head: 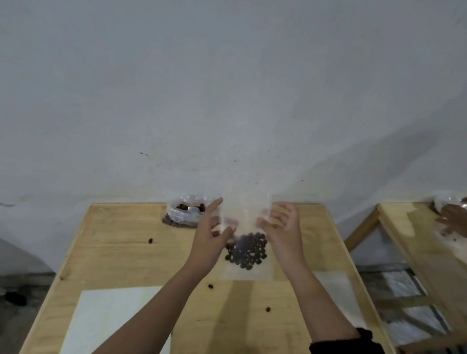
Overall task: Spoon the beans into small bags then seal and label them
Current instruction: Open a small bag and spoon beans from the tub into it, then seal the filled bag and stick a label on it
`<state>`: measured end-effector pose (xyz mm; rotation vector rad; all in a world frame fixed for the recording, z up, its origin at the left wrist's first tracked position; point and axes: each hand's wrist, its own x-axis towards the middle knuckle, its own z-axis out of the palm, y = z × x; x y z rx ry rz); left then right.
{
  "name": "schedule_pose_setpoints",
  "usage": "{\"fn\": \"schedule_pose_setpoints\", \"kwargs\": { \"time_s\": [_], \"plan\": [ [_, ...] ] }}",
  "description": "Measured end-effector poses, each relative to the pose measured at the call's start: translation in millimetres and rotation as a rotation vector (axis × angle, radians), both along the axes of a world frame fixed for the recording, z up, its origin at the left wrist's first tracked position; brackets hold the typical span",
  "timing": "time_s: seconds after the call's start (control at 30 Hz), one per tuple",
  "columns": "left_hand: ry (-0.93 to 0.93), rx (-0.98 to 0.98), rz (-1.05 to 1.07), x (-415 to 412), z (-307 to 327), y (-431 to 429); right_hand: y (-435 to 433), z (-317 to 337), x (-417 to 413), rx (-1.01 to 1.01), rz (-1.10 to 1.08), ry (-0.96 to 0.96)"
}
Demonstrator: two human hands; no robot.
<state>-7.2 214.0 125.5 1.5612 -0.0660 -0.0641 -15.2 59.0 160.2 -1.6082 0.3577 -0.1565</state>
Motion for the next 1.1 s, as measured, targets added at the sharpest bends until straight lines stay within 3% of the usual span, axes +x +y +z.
{"fn": "schedule_pose_setpoints", "kwargs": {
  "time_s": [0.33, 0.63, 0.77, 0.87, 1.1],
  "plan": [
    [0.291, 0.265, 0.034, -87, -97, -13, -16, -110, -78, -0.412, 0.384, 0.342],
    [0.309, 0.583, 0.018, -116, -126, -12, -12, -151, -103, -0.725, 0.592, 0.44],
    [0.264, 0.696, -0.015, -108, -127, -18, -14, -148, -98, -0.822, 0.611, 0.462],
    [0.162, 0.76, 0.01, -96, -123, -27, -23, -144, -90, -0.775, 0.605, 0.475],
    [0.004, 0.671, -0.1, -46, -102, -85, -78, -126, -68, -0.623, 0.269, 0.374]
  ]
}}
